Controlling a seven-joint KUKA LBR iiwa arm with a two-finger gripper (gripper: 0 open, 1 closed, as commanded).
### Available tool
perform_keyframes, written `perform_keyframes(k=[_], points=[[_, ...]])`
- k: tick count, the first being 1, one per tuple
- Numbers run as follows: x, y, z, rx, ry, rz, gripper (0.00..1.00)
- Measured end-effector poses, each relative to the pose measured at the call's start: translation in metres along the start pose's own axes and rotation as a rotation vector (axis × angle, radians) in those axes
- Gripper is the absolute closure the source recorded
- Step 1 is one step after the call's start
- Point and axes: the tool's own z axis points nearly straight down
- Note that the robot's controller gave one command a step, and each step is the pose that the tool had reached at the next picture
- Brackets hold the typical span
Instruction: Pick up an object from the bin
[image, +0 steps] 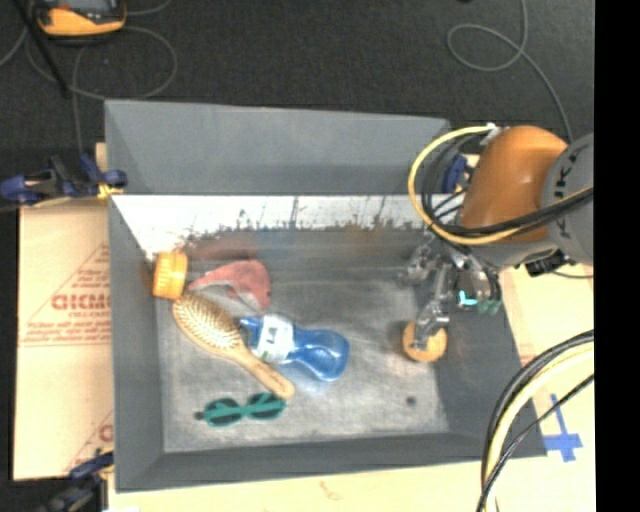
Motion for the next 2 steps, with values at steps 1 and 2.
perform_keyframes(k=[1,2], points=[[-0.002,0.0,-0.004,0.001,-0.008,-0.002,0.0],[0.015,-0.013,0.022,0.002,-0.016,-0.156,0.0]])
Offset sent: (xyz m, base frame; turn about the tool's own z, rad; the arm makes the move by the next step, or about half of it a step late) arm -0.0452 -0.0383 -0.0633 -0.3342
